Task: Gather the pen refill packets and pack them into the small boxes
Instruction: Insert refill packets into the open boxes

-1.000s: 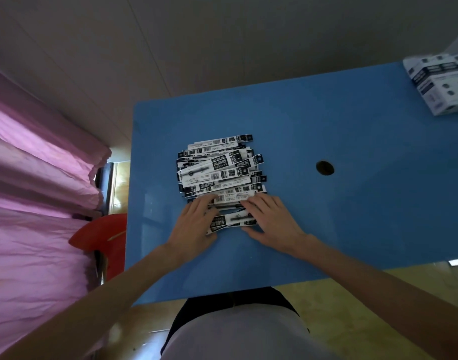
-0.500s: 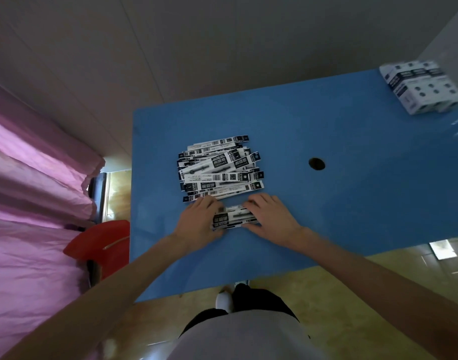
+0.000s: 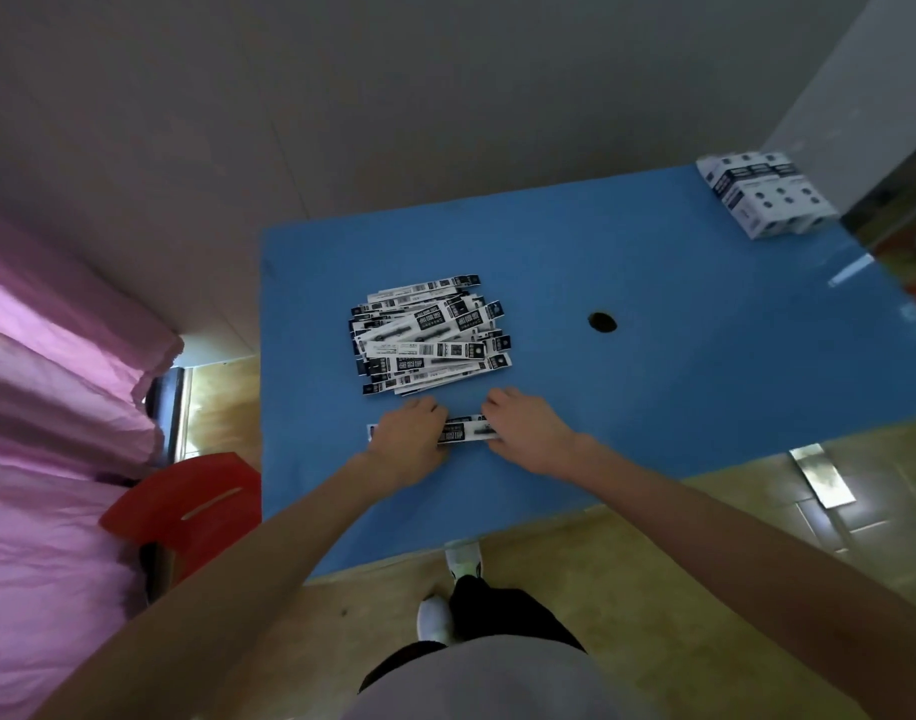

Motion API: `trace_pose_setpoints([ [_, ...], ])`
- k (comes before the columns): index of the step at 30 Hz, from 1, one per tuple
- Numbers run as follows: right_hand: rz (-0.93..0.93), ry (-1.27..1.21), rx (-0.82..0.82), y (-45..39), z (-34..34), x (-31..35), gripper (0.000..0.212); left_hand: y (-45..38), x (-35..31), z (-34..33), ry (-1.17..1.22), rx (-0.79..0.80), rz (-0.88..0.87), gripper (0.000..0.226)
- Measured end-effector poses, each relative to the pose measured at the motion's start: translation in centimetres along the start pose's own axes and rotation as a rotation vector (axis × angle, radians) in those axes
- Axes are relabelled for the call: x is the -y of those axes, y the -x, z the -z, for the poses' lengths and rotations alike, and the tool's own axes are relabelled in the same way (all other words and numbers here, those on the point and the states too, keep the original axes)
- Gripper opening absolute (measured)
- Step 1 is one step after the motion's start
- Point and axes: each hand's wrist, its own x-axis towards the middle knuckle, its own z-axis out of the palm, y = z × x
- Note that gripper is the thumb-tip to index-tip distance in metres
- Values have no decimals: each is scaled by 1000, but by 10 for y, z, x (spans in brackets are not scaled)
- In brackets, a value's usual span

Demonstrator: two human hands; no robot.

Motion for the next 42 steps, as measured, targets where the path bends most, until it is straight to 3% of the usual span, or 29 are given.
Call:
trace_pose_setpoints([
  [6, -20, 32, 12, 13, 1, 4, 31, -1, 0, 6, -20, 31, -25, 33],
  [10, -73, -130, 10, 21, 6, -13, 17, -9, -7, 12, 63, 77, -49, 17],
  [13, -148, -311, 7, 29, 17, -40, 28, -19, -14, 18, 178, 161, -46, 18],
  [15, -186, -462, -75, 39, 27, -65, 38, -24, -22, 22, 359, 233, -27, 20],
  [19, -343, -905, -382, 66, 31, -120, 48, -26, -66, 43, 1019, 280, 68, 6],
  [22, -505, -1295, -497, 89, 30, -156, 34, -37, -113, 51, 1302, 275, 152, 19],
  [24, -506, -1397, -488, 112, 32, -177, 25, -51, -149, 56, 1408, 301, 140, 22],
  [29, -391, -1442, -469, 179, 48, -245, 18, -96, -256, 72, 1472, 358, 115, 16],
  [34, -411, -1413, -541, 228, 47, -323, 19, -142, -343, 82, 1412, 363, 104, 22],
  [42, -489, -1493, -567, 274, 36, -420, 11, -203, -426, 88, 1390, 394, 76, 30],
])
